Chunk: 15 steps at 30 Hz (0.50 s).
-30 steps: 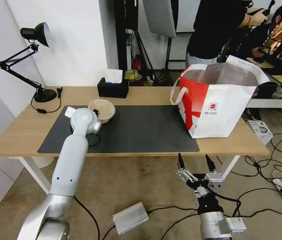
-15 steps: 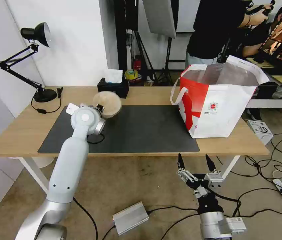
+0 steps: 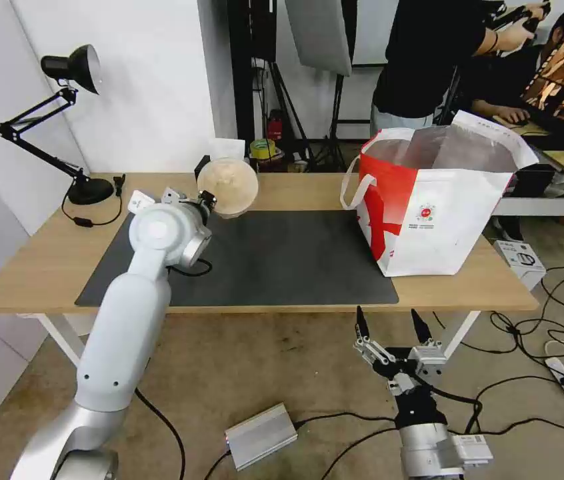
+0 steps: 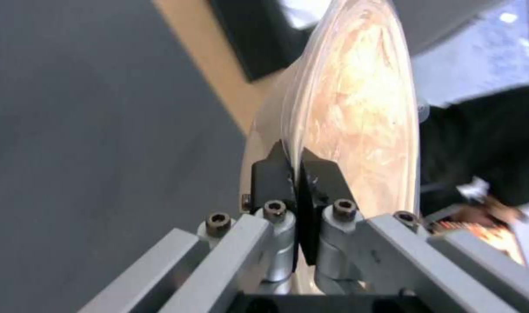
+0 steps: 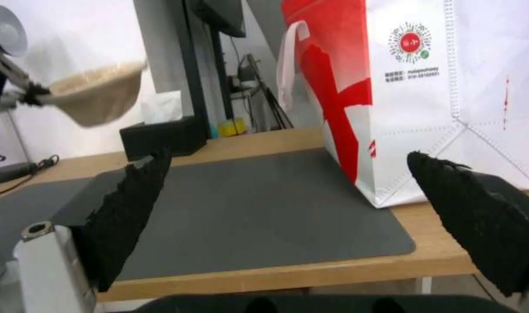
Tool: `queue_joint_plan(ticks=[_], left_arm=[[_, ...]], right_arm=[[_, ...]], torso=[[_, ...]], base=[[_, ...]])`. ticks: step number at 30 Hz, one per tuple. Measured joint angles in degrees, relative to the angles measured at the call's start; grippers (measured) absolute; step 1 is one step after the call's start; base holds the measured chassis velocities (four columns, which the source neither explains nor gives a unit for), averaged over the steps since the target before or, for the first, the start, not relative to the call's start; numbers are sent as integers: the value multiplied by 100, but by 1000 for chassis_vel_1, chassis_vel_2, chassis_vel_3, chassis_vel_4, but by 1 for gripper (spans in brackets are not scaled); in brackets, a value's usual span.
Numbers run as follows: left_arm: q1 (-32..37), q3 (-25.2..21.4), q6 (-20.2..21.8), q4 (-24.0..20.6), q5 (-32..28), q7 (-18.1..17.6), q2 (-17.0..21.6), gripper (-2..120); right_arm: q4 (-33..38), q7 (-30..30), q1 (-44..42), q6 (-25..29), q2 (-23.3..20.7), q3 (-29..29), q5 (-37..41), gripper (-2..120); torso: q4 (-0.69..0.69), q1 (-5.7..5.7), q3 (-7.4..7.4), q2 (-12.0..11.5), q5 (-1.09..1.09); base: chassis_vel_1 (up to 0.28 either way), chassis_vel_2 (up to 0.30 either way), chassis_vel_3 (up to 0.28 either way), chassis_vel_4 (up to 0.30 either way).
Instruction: Pick up the trash from the table and place it into the takeout bag.
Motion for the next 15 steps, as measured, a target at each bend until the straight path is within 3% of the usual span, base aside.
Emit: queue_joint_plan(ticks=[2, 6, 15], left_arm=[[15, 40, 37, -163, -174, 321, 127, 0], [-13, 184, 58, -279, -292, 641, 296, 0], [-433, 557, 48, -363, -507, 1140, 448, 0]], right_arm=[[0, 0, 0, 0, 0, 0, 0, 100], [0, 0, 0, 0, 0, 0, 0, 100], [0, 0, 0, 0, 0, 0, 0, 100]], torso=[[0, 0, 0, 0, 0], [1, 0, 0, 0, 0], [0, 0, 0, 0, 1]], base=[[0, 0, 0, 0], [0, 0, 0, 0], [0, 0, 0, 0]])
